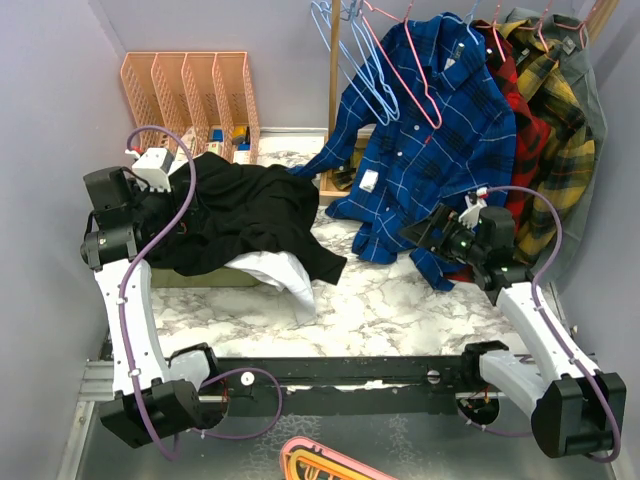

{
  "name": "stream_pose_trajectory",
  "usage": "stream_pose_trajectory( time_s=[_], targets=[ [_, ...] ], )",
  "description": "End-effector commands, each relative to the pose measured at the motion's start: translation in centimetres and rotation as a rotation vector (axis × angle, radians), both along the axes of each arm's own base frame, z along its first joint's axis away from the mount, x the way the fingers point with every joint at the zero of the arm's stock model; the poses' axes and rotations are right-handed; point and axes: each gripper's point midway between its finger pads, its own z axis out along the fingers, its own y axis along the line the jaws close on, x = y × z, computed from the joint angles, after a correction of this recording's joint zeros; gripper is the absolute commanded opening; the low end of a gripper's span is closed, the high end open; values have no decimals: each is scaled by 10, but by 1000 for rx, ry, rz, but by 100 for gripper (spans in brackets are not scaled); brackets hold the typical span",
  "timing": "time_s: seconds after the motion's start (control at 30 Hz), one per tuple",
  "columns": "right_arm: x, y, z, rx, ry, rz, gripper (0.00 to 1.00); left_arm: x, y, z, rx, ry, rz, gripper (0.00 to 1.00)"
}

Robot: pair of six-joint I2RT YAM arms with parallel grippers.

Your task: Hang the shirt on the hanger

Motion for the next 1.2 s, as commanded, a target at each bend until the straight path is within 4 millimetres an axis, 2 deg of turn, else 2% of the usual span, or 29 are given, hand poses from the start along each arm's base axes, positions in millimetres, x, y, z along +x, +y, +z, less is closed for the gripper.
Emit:
stream_pose_trajectory(
  time_s=[0.0, 0.1, 0.17, 0.23, 0.33, 0.43, 0.53, 0.63, 0.73, 0.83, 0.93, 1.03, 1.17],
  targets=[
    [10, -14, 12, -7, 13, -133, 99, 3, 12, 15, -21, -23, 111, 99],
    [10, -6, 12, 19, 19, -92, 99, 8, 62, 29, -16, -37, 460, 99],
    [10, -3, 10, 44, 10, -84, 99, 9, 68, 38, 62, -62, 431, 99],
    [8, 3, 12, 75, -37, -44, 100, 9, 53, 38, 84, -64, 299, 99],
    [-2, 19, 17, 153, -120, 55, 100, 3, 20, 28, 37, -50, 94, 99],
    [-5, 27, 12, 187, -127, 110, 99, -4, 2, 18, 14, -28, -33, 99],
    [-20, 44, 17, 209, -181, 294, 100, -11, -16, 11, 24, 3, -213, 99],
    [-22, 44, 15, 207, -204, 295, 100, -28, -46, 5, 30, 102, -440, 99],
    [-20, 38, 8, 174, -192, 252, 100, -20, -47, -11, 138, 174, -467, 99],
    [-25, 39, 5, 160, -187, 277, 100, -25, -61, -19, 161, 223, -562, 98],
    [-31, 39, -2, 141, -174, 296, 100, -32, -76, -16, 120, 238, -659, 93],
    [-34, 36, -7, 110, -170, 291, 100, -31, -81, -10, 115, 205, -688, 90],
    [-36, 35, -11, 98, -166, 297, 100, -36, -92, -15, 112, 232, -739, 89]
  ],
)
